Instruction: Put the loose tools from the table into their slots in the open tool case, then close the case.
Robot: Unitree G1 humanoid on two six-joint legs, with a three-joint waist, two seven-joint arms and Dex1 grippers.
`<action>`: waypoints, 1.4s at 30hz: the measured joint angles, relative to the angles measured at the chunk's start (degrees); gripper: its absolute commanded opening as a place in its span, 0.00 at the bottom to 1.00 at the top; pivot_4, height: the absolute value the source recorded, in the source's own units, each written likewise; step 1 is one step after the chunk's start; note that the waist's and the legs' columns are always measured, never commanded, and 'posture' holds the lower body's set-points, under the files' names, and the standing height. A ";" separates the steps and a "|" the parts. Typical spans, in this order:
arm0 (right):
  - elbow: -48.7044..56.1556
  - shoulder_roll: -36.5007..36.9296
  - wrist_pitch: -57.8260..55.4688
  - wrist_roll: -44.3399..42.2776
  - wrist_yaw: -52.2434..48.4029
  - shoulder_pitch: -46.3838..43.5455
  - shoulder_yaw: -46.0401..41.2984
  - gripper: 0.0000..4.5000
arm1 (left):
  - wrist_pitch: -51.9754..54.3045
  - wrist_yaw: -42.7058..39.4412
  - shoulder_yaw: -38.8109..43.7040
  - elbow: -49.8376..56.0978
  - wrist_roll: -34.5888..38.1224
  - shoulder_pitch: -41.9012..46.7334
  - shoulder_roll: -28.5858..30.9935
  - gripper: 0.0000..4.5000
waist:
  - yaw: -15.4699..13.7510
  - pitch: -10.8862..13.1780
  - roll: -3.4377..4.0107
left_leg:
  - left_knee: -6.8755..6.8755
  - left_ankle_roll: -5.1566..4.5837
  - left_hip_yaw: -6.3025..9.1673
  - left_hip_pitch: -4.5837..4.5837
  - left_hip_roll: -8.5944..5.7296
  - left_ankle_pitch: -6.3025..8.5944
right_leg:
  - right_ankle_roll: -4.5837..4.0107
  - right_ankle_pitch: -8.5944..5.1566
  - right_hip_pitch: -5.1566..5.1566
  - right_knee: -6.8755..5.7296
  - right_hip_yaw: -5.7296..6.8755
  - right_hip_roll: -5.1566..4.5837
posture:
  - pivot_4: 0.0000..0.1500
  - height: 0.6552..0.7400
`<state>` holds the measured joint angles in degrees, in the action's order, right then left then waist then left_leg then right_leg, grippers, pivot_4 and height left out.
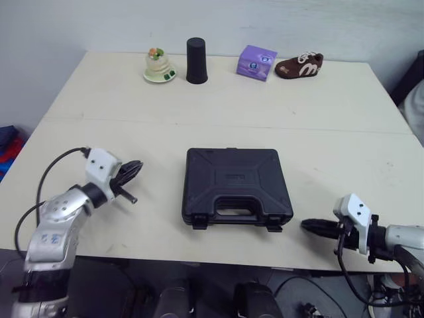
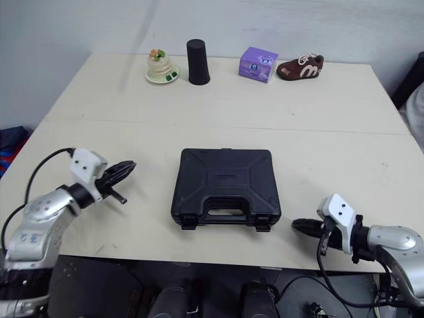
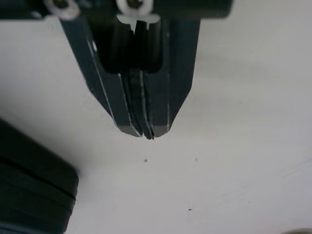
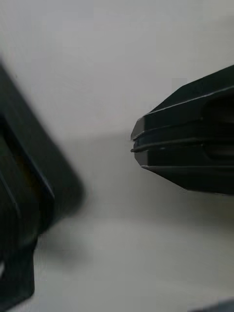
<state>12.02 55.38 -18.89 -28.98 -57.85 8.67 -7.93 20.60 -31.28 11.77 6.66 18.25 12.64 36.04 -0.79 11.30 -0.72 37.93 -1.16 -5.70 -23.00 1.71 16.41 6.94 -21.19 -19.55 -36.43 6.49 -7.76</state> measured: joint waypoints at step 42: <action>-24.15 -15.20 26.09 18.38 6.23 -21.60 7.46 0.00 | -20.65 -19.04 -13.92 -39.18 -14.95 26.25 -9.78 0.01 | 0.70 0.01 -0.26 | 0.29 -0.03 -0.09 -0.10 -0.02 -0.12 | 0.10 0.06 -0.11 -0.44 0.21 0.11 | 1.00 1.00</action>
<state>-12.13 40.18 7.20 -10.61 -51.61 -12.92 -0.47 -0.05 -50.32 -2.15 -32.51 3.30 38.89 26.26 -0.10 11.31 -0.98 38.22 -1.19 -5.79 -23.10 1.69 16.30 7.04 -21.13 -19.66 -36.87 6.70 -7.65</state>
